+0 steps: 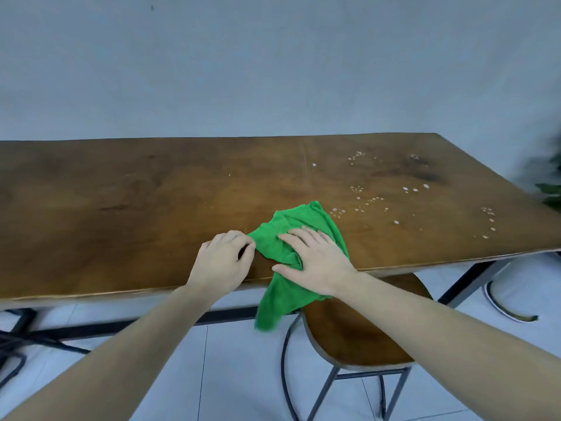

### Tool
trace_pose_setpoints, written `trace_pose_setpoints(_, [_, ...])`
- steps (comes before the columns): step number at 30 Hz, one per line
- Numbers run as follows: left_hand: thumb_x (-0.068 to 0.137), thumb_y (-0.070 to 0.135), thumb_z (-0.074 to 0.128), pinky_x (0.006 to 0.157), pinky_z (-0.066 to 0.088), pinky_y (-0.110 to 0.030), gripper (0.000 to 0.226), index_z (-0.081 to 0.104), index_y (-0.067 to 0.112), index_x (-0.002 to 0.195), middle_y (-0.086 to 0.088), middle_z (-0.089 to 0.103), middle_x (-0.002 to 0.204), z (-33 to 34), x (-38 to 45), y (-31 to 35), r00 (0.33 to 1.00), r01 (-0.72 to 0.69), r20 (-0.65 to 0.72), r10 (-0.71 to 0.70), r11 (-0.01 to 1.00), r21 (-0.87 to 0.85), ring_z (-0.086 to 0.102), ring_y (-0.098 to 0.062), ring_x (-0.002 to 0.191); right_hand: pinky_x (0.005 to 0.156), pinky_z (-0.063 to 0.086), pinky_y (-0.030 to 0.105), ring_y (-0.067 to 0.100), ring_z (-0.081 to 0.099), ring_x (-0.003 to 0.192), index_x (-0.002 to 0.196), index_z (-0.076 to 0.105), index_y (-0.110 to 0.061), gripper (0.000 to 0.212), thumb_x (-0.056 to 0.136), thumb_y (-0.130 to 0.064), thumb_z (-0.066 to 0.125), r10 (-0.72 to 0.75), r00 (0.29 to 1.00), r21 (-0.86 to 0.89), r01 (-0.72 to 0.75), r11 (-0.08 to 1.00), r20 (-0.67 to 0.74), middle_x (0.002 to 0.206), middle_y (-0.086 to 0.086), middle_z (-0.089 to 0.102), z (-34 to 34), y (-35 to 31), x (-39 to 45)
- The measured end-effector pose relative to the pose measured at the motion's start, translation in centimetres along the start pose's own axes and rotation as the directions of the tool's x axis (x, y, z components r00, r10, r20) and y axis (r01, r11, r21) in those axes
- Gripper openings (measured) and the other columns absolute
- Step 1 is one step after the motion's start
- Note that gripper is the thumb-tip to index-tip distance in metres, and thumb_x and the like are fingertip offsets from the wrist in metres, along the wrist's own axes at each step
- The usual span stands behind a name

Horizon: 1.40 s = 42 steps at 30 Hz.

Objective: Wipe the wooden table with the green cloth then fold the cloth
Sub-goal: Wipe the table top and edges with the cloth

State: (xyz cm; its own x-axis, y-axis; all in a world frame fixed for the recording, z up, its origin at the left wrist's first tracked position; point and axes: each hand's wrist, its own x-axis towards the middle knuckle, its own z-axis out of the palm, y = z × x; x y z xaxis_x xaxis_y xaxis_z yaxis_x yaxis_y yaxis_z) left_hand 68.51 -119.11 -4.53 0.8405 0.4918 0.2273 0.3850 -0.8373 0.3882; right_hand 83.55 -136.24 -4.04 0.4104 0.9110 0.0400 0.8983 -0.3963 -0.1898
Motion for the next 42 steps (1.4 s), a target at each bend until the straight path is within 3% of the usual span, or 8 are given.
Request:
trace_pose_setpoints(4, [0.098,0.032,0.045,0.093,0.043,-0.039,0.022,0.064,0.028,0.108,0.012,0.06,0.113,0.2,1.0,1.1,0.994,-0.029,-0.103,0.027,1.0,-0.009,0.055,-0.016,0.105,0.125,0.0,0.043,0.022,-0.003,0.156,0.158,0.012,-0.046,0.079,0.089,-0.083,0.017,-0.006,0.993,-0.062,0.013,0.998,0.117,0.169,-0.008,0.0,-0.1,1.6,0.1])
trace_pose_setpoints(9, [0.1,0.037,0.041,0.095,0.039,-0.035,0.028,0.061,0.028,0.117,0.011,0.058,0.121,1.3,4.5,3.3,0.999,-0.042,-0.032,0.042,0.999,-0.002,0.052,-0.013,0.113,0.125,0.0,0.046,0.022,-0.008,0.155,0.157,0.0,-0.049,0.085,0.082,-0.089,0.005,-0.03,0.982,-0.105,0.051,0.993,0.189,0.168,-0.011,-0.008,-1.4,6.8,-0.1])
trace_pose_setpoints(13, [0.1,0.039,0.039,0.104,0.037,-0.04,0.031,0.06,0.029,0.12,0.011,0.056,0.128,3.5,8.3,4.3,1.0,0.016,-0.001,-0.016,1.0,0.024,0.049,-0.015,0.123,0.126,0.0,0.042,0.016,-0.01,0.155,0.159,-0.011,-0.035,0.097,0.082,-0.09,0.012,-0.058,0.975,-0.069,0.075,0.995,0.212,0.167,-0.014,-0.01,-2.2,10.2,2.0])
trace_pose_setpoints(17, [0.1,0.041,0.038,0.11,0.028,-0.044,0.034,0.057,0.032,0.126,0.012,0.052,0.135,5.6,13.0,5.2,0.996,0.086,0.028,-0.088,0.993,0.077,0.043,-0.015,0.131,0.126,0.0,0.042,0.015,-0.007,0.155,0.161,-0.001,-0.031,0.101,0.081,-0.091,0.015,-0.087,0.976,-0.069,0.103,0.992,0.201,0.168,-0.009,-0.008,-2.5,13.6,6.7])
trace_pose_setpoints(25, [0.1,0.039,0.036,0.107,0.027,-0.044,0.034,0.056,0.031,0.127,0.008,0.053,0.136,7.8,22.3,5.5,0.957,0.282,-0.069,-0.28,0.959,0.011,0.043,-0.019,0.13,0.124,0.0,0.047,0.024,-0.003,0.155,0.152,0.005,-0.059,0.074,0.084,-0.088,0.009,-0.118,0.967,-0.082,0.139,0.987,0.225,0.17,-0.001,-0.004,-3.3,20.7,20.3])
trace_pose_setpoints(34, [0.099,0.043,0.038,0.105,0.026,-0.041,0.031,0.058,0.036,0.121,0.015,0.051,0.132,9.3,27.3,4.4,0.937,0.342,-0.119,-0.329,0.933,0.114,0.039,-0.014,0.13,0.125,0.004,0.045,0.018,0.001,0.155,0.16,0.002,-0.038,0.079,0.093,-0.078,0.013,-0.132,0.963,-0.116,0.162,0.98,0.234,0.169,-0.007,-0.003,-4.0,26.1,35.4])
trace_pose_setpoints(42, [0.099,0.047,0.036,0.111,0.022,-0.04,0.032,0.057,0.037,0.122,0.018,0.05,0.132,9.4,27.7,4.3,0.944,0.321,-0.122,-0.306,0.937,0.134,0.037,-0.007,0.13,0.124,0.005,0.049,0.021,0.005,0.155,0.157,0.009,-0.047,0.074,0.091,-0.081,0.011,-0.093,0.974,-0.085,0.113,0.99,0.206,0.169,-0.008,0.002,-4.0,28.6,42.0])
